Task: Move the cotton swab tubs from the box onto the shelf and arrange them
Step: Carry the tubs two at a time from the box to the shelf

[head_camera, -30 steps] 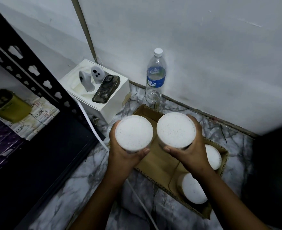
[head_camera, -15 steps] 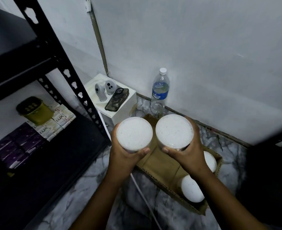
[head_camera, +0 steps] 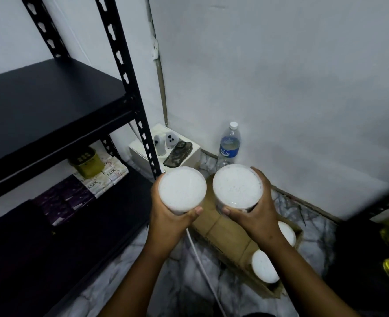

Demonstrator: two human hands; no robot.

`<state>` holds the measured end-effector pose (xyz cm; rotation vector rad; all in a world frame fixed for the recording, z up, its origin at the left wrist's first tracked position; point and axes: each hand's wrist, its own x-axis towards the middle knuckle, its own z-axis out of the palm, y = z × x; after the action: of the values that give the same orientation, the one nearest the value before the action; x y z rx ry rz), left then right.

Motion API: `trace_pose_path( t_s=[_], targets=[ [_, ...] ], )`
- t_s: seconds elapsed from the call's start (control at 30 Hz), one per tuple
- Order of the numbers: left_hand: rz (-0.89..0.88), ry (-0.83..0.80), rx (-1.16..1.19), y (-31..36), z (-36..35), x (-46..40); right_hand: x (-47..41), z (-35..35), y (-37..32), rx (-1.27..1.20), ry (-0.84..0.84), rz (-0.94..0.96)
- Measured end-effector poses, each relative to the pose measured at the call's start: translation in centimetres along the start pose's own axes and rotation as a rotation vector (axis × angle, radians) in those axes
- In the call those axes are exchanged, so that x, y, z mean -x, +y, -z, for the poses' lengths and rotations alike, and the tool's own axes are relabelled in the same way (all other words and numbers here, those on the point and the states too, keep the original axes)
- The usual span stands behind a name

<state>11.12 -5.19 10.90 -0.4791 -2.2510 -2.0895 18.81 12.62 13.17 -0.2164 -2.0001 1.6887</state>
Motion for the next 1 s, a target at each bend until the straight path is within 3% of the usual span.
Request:
trace_pose_path(
  t_s=[1.0],
  targets=[
    [-0.113,0.342,-0.155,17.3,17.0,7.2,4.2,-10.2,-18.8,-0.024,-0.219,0.146]
  ],
)
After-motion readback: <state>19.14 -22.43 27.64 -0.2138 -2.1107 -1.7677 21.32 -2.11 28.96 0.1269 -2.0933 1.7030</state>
